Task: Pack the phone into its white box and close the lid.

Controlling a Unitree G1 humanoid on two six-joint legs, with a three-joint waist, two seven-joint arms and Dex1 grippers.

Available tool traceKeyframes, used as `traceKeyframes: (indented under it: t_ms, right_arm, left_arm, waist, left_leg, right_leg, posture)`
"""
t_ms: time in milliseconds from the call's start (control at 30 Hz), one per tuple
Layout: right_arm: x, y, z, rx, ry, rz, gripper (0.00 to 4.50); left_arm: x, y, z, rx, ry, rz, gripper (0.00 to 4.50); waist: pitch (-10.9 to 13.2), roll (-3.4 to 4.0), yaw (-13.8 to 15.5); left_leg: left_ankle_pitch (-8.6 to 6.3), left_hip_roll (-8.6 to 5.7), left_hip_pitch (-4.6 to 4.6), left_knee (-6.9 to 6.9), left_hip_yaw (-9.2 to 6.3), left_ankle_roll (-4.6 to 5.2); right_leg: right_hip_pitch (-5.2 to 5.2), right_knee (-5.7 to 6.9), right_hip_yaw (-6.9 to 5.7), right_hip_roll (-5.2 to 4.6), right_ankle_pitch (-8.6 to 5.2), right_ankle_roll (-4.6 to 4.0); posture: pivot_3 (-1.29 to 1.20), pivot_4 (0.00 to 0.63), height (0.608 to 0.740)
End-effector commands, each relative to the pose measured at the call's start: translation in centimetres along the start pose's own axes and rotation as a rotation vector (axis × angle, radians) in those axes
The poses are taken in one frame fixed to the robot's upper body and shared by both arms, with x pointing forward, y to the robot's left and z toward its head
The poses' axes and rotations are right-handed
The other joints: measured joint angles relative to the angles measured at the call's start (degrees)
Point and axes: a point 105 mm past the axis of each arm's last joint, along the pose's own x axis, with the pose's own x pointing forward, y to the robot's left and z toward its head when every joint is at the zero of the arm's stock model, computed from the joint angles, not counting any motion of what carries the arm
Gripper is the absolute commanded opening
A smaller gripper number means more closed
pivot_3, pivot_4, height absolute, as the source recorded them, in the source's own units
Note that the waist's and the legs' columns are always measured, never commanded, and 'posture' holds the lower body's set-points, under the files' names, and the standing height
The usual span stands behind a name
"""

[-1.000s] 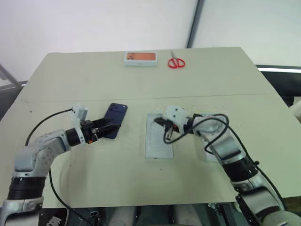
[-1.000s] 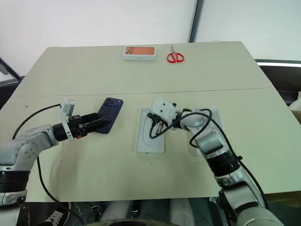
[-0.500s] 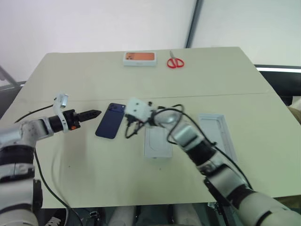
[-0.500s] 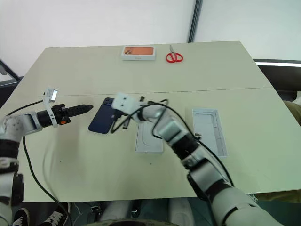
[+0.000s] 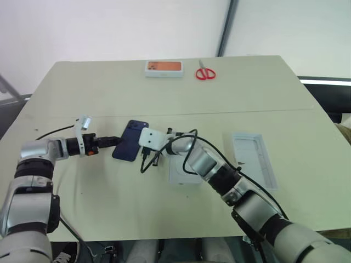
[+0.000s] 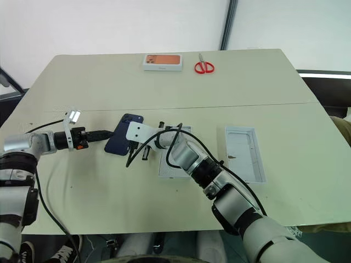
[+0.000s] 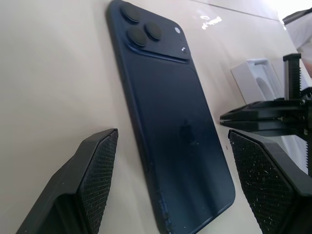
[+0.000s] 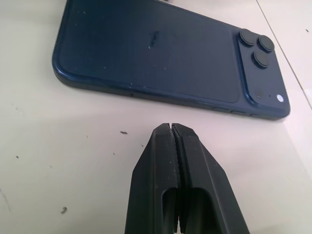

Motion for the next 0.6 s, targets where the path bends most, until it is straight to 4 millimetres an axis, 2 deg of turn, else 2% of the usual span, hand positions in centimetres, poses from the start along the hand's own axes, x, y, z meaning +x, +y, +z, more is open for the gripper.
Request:
traceKeyframes:
  t_ms: [33,367,600]
  right_arm:
    - [-0.3,0.1,1.2,-0.042,-0.031,-0.001,0.06]
    - [-0.2,0.0,1.2,-0.047,-0.024,-0.002,0.06]
    - [-0.4,0.1,0.0,-0.099,0.032,0.014,0.06]
  left_arm:
    - [1.3,0.2,-3.7,-0.094,0.158,-0.016,3.83]
    - [2.0,-0.8,-5.7,-0.149,0.235,-0.079,3.83]
    - [2.2,-0.2,-4.2,-0.113,0.17,-0.019,3.83]
  waist:
    - [0.0,0.0,0.1]
    - [-0.1,0.07,0.1]
    - [-0.1,0.15,0.6]
  left_leg:
    - [0.0,0.0,0.01,0.0,0.0,0.0]
    - [-0.01,-0.02,0.06,0.01,0.0,0.01]
    - [-0.02,-0.04,0.23,0.02,-0.01,0.04]
  right_leg:
    - [0.01,0.0,0.0,0.0,0.0,0.0]
    - [0.06,0.01,0.01,-0.02,0.0,0.0]
    - [0.25,0.0,0.0,-0.03,0.0,0.0]
  posture:
    - [0.0,0.15,0.74]
    - [0.0,0.15,0.74]
    - [0.0,0.15,0.74]
